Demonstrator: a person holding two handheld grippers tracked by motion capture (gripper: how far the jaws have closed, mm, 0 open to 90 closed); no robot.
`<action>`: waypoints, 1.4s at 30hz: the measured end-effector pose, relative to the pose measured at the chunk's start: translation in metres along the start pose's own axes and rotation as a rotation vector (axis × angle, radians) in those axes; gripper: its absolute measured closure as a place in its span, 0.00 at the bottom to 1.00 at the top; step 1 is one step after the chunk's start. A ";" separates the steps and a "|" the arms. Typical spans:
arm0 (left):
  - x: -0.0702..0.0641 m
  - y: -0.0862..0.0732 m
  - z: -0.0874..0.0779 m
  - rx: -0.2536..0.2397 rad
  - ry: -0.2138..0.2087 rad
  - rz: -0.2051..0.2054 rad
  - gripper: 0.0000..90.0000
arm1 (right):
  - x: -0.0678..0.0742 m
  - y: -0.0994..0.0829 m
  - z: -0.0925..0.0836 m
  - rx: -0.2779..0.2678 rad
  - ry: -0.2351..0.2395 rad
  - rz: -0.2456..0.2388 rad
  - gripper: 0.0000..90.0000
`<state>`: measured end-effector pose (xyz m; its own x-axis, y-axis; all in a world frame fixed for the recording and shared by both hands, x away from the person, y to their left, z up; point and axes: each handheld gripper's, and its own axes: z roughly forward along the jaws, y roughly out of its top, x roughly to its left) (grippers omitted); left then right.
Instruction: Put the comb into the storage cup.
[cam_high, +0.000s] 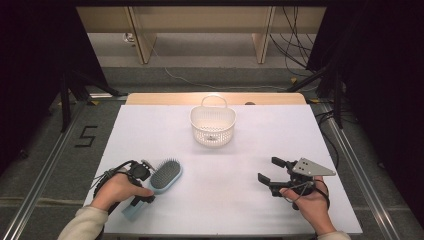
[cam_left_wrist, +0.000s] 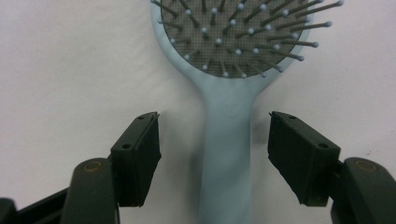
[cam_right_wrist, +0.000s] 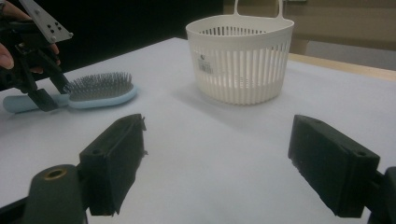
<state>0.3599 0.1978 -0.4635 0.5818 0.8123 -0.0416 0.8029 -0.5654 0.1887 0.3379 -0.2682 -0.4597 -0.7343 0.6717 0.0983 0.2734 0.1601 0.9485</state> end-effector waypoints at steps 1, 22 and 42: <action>0.001 0.000 0.001 0.011 -0.004 0.000 0.38 | 0.000 0.000 0.000 0.002 -0.001 0.001 0.21; -0.004 0.010 0.003 0.064 0.025 0.004 0.56 | 0.000 -0.001 0.001 0.008 -0.001 0.000 0.21; -0.010 0.016 0.003 0.093 0.033 0.000 0.76 | 0.000 -0.001 0.001 0.008 0.004 0.002 0.22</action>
<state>0.3672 0.1809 -0.4629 0.5784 0.8157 -0.0089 0.8124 -0.5750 0.0968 0.3384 -0.2680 -0.4606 -0.7360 0.6694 0.1011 0.2797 0.1647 0.9459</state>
